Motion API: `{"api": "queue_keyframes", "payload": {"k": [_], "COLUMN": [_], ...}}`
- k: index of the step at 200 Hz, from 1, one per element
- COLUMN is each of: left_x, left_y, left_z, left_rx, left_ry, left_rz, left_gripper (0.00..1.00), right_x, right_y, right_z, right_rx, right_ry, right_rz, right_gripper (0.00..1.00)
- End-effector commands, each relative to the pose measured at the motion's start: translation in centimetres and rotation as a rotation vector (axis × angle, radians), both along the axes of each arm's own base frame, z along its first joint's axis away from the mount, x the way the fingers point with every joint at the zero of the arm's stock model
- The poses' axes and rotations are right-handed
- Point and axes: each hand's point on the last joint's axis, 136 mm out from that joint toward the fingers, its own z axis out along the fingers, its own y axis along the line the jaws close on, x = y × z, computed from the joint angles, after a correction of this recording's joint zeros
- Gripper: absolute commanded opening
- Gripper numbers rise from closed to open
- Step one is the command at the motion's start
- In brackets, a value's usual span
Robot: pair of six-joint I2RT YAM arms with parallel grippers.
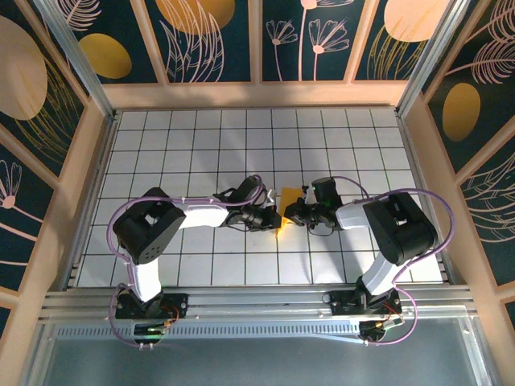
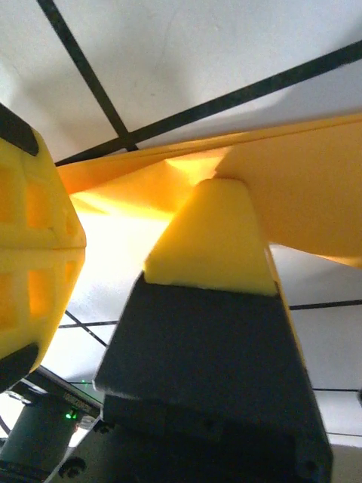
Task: Fold a paper plane with a square sheet of paper (fold left side to right side)
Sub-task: Fold the wing for the fifth time at the center of the table.
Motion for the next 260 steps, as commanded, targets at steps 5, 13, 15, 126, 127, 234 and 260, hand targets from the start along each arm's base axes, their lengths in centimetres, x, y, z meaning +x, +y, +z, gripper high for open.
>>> {"api": "queue_keyframes", "payload": {"k": [5, 13, 15, 126, 127, 234, 260], "left_x": [-1.3, -1.4, -1.4, -1.8, -1.8, -1.4, -1.4], "left_y": [0.4, 0.3, 0.3, -0.2, -0.2, 0.4, 0.6], "left_z": [-0.8, -0.9, -0.9, -0.7, -0.8, -2.4, -2.5], "left_rx": [-0.001, -0.007, -0.009, -0.029, -0.029, 0.036, 0.044], "left_ry": [0.068, 0.072, 0.074, 0.066, 0.066, 0.052, 0.05], "left_rz": [-0.017, -0.023, -0.023, -0.051, -0.051, -0.028, -0.021], "left_gripper": [0.01, 0.01, 0.01, 0.0, 0.0, 0.0, 0.0], "right_x": [-1.5, -1.6, -1.5, -1.5, -1.5, -1.9, -1.8], "right_y": [-2.5, -2.5, -2.5, -2.8, -2.8, -3.1, -3.2], "right_z": [-3.8, -3.8, -3.8, -4.1, -4.1, -4.3, -4.3], "right_rx": [-0.135, -0.137, -0.137, -0.164, -0.164, -0.182, -0.186], "right_ry": [0.1, 0.101, 0.1, 0.104, 0.103, 0.108, 0.107], "right_rz": [-0.035, -0.033, -0.034, -0.029, -0.029, -0.025, -0.026], "right_gripper": [0.0, 0.0, 0.0, 0.0, 0.0, 0.0, 0.0]}}
